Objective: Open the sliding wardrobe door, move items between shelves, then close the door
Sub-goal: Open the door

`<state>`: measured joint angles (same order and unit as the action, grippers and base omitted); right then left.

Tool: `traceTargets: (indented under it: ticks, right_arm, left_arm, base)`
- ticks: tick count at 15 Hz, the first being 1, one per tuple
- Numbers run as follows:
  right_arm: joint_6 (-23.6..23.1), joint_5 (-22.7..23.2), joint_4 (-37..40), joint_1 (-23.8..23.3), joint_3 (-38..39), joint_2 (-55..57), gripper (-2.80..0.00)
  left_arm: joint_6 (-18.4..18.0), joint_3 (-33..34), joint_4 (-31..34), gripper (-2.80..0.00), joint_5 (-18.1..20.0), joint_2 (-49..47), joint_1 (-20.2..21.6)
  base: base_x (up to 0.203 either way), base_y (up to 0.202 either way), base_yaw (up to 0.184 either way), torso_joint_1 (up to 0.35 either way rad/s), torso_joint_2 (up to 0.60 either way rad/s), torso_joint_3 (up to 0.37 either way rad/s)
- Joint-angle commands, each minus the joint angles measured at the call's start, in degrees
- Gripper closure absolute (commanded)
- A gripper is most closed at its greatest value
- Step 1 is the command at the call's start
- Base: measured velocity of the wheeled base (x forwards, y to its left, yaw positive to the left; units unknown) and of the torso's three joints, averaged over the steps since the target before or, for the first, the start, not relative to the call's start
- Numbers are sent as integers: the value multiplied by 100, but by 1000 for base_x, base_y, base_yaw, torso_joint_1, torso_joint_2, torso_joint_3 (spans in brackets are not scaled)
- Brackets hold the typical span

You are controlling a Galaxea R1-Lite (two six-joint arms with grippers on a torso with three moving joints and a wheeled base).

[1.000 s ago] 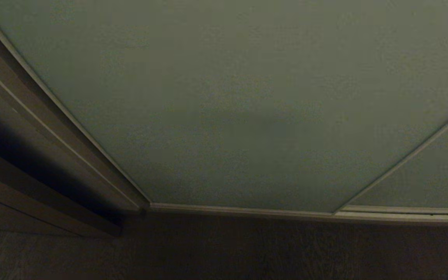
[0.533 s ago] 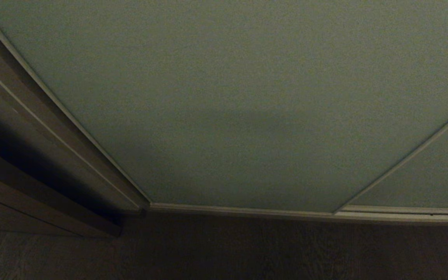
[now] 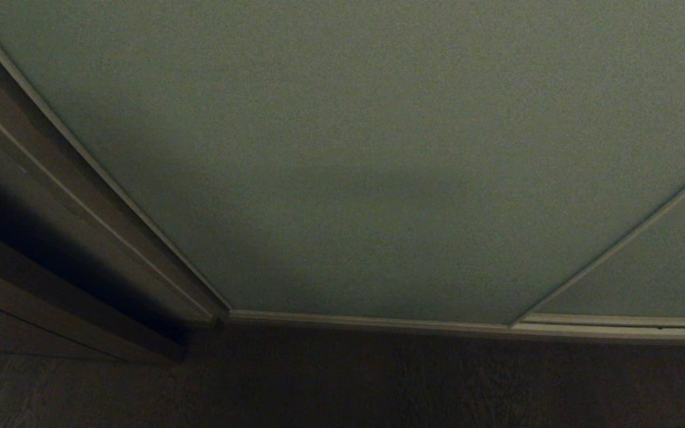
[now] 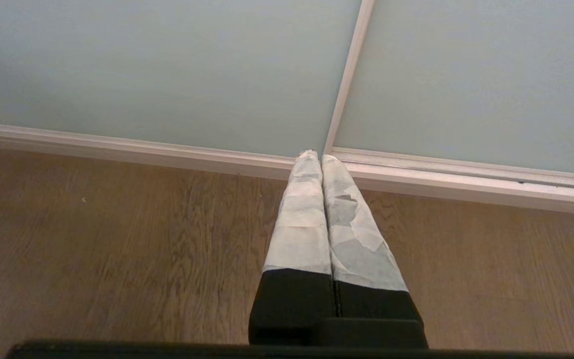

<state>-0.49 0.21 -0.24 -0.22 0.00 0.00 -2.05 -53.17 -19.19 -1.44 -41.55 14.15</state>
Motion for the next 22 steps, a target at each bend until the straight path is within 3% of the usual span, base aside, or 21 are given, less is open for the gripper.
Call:
traceTargets:
  ticks: [1,5,11,15,22]
  right_arm:
    - [-2,-3,-2,4,0,9,0]
    - [1,0,-2,-4,0,9,0]
    - [-3,-3,-2,4,0,9,0]
    - [0,6,-2,-2,0,9,0]
    - [0,6,-2,1,0,9,0]
  left_arm:
    - [65,-57,-424,0,-68,-658,49]
    - [417,-668,-970,0,-378,-1317,55]
    - [725,-982,-1869,0,-376,-2044,53]
    - [759,-1517,-1853,0,-365,-2436,53]
    - [738,-1886,-1836,0,-320,-2818,47]
  base:
    - [0,0,0,0,0,0]
    - [0,0,0,0,0,0]
    - [0,0,0,0,0,0]
    - [0,0,0,0,0,0]
    - [0,0,0,0,0,0]
